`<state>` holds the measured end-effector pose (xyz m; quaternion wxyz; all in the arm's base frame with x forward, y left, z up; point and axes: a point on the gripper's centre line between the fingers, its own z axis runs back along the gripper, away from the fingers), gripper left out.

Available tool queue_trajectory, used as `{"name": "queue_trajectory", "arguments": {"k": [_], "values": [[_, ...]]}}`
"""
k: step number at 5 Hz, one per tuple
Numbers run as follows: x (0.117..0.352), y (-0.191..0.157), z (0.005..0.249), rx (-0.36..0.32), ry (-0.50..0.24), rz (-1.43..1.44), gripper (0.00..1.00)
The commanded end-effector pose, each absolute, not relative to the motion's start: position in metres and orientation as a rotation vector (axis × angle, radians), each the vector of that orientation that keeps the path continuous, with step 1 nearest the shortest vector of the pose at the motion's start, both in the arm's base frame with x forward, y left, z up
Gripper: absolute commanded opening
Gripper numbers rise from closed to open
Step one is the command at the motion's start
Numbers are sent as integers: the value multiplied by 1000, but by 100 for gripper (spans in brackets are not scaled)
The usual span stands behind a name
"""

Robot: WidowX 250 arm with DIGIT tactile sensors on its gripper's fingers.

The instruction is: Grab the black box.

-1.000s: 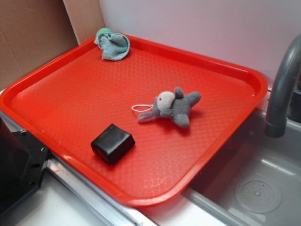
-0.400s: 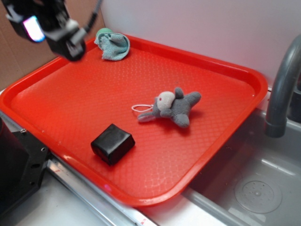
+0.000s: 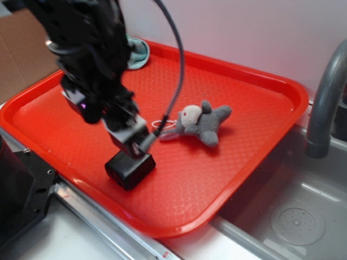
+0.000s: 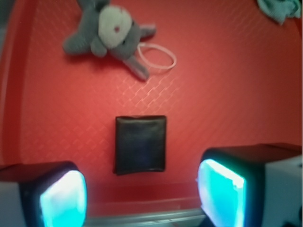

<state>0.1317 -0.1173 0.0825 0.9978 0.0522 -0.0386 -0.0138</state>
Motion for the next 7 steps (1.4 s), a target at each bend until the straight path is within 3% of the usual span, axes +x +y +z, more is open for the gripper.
{"name": "queue_trajectory", "arguments": {"k": [1, 3, 5, 6, 7], "values": [[131, -101, 45, 144, -14, -41, 100], [141, -87, 12, 109, 10, -80, 100], [159, -79, 20, 130, -42, -160, 100], [159, -75, 30, 115, -47, -127, 0], [156, -63, 63, 74, -123, -110, 0]]}}
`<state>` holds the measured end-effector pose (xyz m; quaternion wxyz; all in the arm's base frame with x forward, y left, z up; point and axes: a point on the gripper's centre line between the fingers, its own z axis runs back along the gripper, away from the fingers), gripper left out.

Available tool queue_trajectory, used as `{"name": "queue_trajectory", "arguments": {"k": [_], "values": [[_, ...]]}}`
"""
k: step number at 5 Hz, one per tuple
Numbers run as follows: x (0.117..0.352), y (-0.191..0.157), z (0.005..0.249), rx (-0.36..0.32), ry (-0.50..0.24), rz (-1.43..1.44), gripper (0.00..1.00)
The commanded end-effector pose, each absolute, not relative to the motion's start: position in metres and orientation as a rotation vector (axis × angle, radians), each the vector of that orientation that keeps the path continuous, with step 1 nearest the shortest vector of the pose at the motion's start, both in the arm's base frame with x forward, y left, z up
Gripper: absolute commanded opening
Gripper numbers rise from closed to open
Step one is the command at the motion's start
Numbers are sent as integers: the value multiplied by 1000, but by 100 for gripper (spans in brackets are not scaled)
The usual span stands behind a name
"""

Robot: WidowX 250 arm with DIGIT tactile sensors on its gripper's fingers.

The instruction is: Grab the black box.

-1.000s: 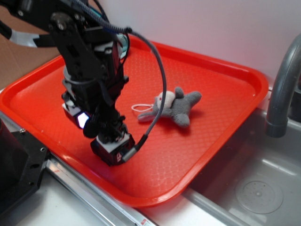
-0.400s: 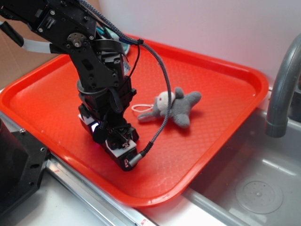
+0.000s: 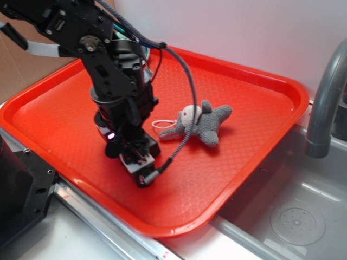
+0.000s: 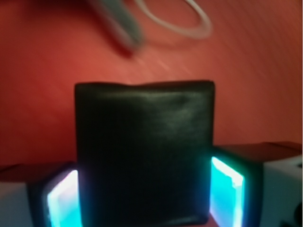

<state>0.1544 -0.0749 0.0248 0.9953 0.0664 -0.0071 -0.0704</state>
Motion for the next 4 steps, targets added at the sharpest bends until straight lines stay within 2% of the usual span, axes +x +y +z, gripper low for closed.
{"name": "queue_trajectory", "arguments": {"k": [1, 2, 3, 4], "values": [[153, -27, 111, -24, -256, 30, 0], [148, 1, 157, -123, -311, 124, 0], [152, 22, 184, -124, -269, 210, 0], [160, 33, 192, -132, -269, 219, 0]]}}
